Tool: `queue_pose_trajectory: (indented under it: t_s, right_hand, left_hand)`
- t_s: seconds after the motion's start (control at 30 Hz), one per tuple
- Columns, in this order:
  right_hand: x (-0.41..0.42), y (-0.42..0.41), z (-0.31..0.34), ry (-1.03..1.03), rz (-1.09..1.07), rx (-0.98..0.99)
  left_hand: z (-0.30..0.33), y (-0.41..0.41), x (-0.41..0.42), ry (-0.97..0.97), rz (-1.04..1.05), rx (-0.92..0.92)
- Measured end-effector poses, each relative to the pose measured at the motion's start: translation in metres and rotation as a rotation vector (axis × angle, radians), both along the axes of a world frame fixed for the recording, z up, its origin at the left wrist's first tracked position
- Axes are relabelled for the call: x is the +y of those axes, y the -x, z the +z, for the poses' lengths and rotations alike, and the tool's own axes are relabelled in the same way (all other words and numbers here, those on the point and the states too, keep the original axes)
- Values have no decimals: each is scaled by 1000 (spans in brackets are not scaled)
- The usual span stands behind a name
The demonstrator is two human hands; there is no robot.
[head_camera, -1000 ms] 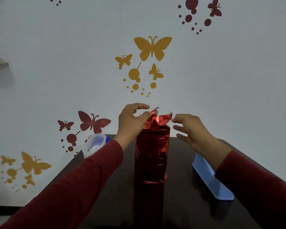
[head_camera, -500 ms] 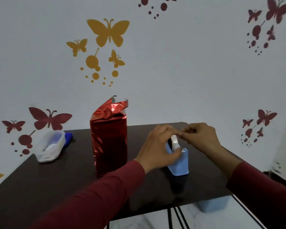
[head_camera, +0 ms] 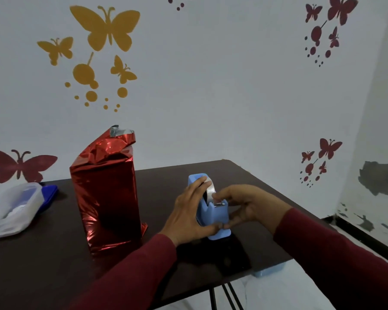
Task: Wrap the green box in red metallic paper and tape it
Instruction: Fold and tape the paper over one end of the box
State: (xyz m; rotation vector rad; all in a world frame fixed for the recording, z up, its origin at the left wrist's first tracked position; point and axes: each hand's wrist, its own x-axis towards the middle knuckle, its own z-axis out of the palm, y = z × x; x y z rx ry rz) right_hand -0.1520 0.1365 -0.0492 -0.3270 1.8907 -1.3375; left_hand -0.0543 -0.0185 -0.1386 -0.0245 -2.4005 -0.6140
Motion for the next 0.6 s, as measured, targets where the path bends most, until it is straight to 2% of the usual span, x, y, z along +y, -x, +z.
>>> queue_pose_trajectory:
  t_s: [0.2, 0.4, 0.6]
  right_hand:
    - [-7, 0, 6, 165, -29, -33]
    - [7, -17, -27, 335, -213, 36]
    - [16, -30, -41, 378, -248, 98]
  left_hand:
    - [-2, 3, -1, 1, 0, -12]
    - [-2, 2, -2, 2, -1, -2]
    - [-2, 2, -2, 34, 10, -38]
